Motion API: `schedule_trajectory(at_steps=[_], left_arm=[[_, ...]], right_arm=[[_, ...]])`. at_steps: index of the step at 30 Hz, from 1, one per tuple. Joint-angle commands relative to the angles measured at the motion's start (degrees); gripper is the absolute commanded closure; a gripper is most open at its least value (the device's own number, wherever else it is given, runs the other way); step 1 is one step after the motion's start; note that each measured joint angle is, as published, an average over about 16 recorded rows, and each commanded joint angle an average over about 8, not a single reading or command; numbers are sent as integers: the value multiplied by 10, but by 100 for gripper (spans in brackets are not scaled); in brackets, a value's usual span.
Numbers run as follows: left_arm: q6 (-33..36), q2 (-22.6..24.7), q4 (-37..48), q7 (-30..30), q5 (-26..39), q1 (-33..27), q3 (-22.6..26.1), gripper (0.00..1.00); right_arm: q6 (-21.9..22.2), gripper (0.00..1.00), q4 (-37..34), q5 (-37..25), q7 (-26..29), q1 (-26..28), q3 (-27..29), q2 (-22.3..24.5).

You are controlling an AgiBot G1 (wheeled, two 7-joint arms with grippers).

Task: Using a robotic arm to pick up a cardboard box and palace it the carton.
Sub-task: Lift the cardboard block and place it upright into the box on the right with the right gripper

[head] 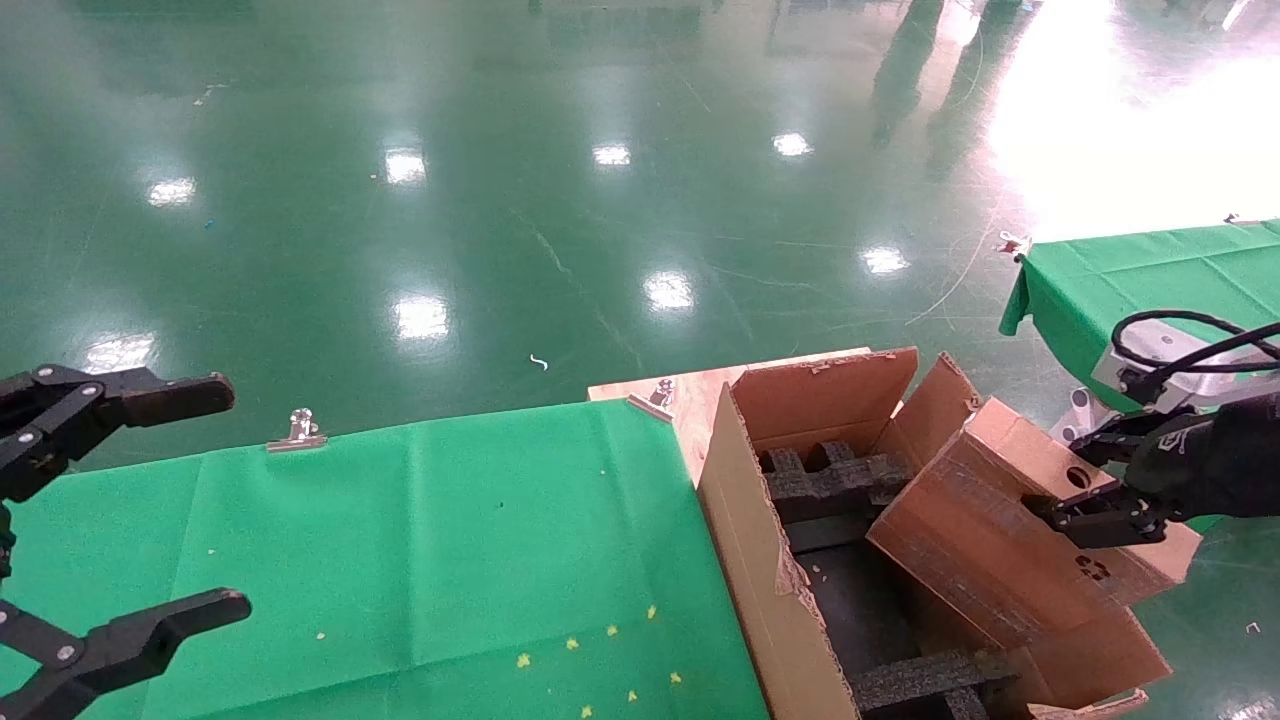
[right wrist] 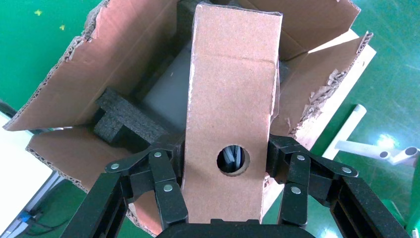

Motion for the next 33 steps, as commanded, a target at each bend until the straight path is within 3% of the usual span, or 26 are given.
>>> schedule_trajectory(at_steps=[1, 8, 21, 33], left_arm=[[0, 0, 0, 0, 0, 0, 0, 0], [0, 0, 0, 0, 0, 0, 0, 0], [0, 0, 0, 0, 0, 0, 0, 0], [0, 0, 0, 0, 0, 0, 0, 0]], right_arm=[[-3, 100, -2, 1, -4, 1, 1, -2], [25, 100, 2, -14, 50, -15, -10, -22], [86, 100, 57, -116, 282, -36, -36, -46], [124, 100, 66, -170, 472, -69, -55, -89]])
